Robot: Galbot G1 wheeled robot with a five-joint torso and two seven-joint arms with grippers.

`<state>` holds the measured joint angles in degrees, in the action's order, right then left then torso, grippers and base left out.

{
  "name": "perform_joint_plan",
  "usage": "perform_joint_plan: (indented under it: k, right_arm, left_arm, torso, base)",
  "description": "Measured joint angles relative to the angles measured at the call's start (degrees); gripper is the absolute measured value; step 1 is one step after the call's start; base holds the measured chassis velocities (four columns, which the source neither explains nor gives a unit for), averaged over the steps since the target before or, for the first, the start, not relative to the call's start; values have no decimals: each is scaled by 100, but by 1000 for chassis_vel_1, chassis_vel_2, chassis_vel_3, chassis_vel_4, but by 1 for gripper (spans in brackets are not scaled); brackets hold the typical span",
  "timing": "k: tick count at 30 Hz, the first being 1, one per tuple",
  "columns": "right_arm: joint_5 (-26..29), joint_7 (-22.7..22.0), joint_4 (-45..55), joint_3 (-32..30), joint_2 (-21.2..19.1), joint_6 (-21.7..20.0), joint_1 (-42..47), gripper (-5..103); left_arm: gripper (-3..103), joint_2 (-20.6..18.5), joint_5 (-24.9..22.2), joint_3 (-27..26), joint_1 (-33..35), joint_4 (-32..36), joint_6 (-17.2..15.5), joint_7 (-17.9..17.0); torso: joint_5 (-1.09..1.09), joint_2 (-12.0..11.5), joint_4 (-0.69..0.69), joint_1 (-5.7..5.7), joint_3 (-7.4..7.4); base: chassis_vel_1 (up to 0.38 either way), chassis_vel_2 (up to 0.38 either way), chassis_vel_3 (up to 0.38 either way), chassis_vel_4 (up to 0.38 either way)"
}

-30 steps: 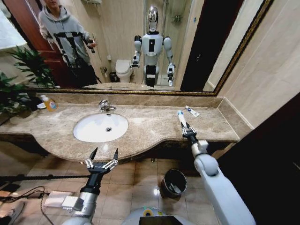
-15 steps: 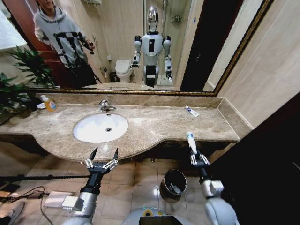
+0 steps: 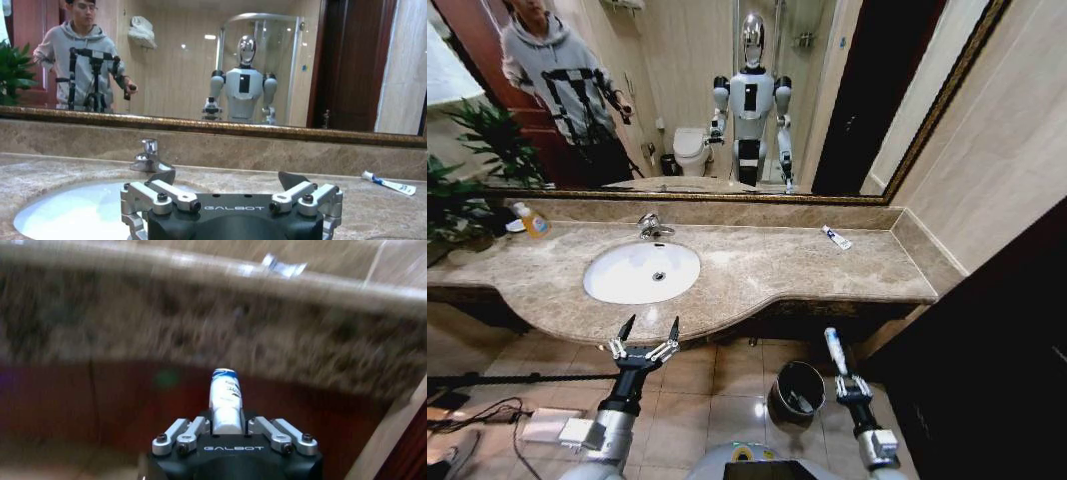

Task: Pick up the trash from the sink and place it in the trash bin.

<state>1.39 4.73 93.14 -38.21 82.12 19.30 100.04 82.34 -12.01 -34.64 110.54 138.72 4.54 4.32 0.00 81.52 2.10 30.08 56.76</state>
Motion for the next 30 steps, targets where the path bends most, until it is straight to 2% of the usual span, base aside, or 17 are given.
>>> perform_joint_plan:
  k: [6,9,11,13,17,19,22,30]
  right_arm:
    - [-236,47,-924,35,-11,-148,-473,24]
    - [-454,294,-1675,95,-13,-488,-897,24]
    - [-477,332,-1758,100,-13,-533,-949,24]
    - [-716,449,-2376,140,16,-661,-1322,24]
    - [-1019,476,-2957,158,65,-774,-1676,24]
    - [-1069,506,-3045,162,70,-847,-1742,24]
    - [-1162,636,-3460,213,59,-1253,-2071,24]
    - [-1363,663,-4148,293,87,-1424,-2657,24]
  left_arm:
    - [100,0,0,0,0,0,0,0]
    - [100,0,0,0,0,0,0,0]
    - [100,0,0,0,0,0,0,0]
    - [100,0,0,0,0,0,0,-1]
    - [100,0,0,0,0,0,0,0]
    - [100,1,0,0,0,0,0,0]
    - [100,1,0,0,0,0,0,0]
    - [100,0,0,0,0,0,0,0]
  torso:
    - [0,0,1,0,0]
    - [0,0,0,0,0]
    - [0,0,0,0,0]
    - [1,0,1,0,0]
    - [0,-1,0,0,0]
    - [1,0,0,1,0]
    - [0,-1,1,0,0]
    - [0,-1,0,1,0]
  base:
    - [0,0,0,0]
    - [0,0,0,0]
    - [0,0,0,0]
    - [0,0,0,0]
    - [0,0,0,0]
    - [0,0,0,0]
    - [0,0,0,0]
    - [0,0,0,0]
